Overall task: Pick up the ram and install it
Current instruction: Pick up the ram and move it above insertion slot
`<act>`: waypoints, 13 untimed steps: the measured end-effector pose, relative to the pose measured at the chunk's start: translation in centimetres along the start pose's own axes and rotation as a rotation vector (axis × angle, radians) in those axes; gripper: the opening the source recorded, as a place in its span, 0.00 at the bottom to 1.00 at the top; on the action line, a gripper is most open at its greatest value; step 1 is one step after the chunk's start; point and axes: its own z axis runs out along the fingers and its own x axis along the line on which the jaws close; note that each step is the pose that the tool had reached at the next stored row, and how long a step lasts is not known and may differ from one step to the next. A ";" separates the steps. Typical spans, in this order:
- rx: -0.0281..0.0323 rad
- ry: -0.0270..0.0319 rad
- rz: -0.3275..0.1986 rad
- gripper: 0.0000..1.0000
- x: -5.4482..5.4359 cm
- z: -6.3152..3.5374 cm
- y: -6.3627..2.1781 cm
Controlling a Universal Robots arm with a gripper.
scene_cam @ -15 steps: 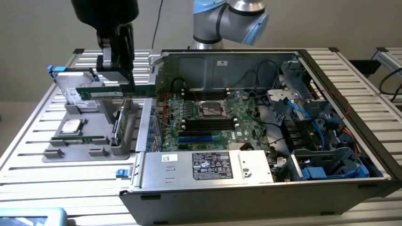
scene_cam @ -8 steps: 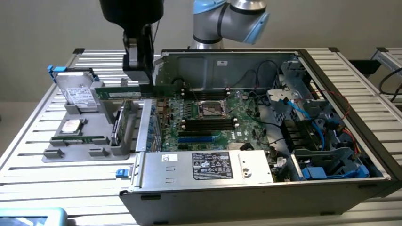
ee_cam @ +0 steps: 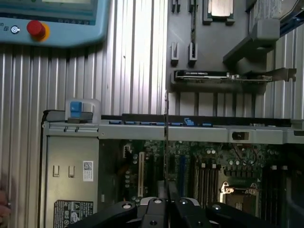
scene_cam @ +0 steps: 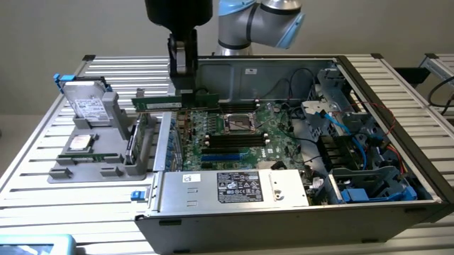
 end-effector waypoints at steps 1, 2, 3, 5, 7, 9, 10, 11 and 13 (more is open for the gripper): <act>0.0022 0.0010 0.000 0.12 -0.1 0.04 -0.37; 0.0043 0.0020 0.000 0.12 -0.3 0.09 -0.75; 0.0062 0.0030 0.000 0.12 -0.4 0.15 -1.11; 0.0091 0.0050 0.000 0.12 -0.6 0.25 -1.84; 0.0109 0.0067 0.000 0.12 -0.9 0.39 -2.63; 0.0125 0.0082 0.001 0.12 -1.1 0.54 -3.40; 0.0132 0.0091 0.001 0.12 -1.2 0.60 -3.79; 0.0144 0.0100 0.001 0.12 -1.3 0.67 -4.21; 0.0161 0.0112 0.001 0.12 -1.6 0.80 -4.93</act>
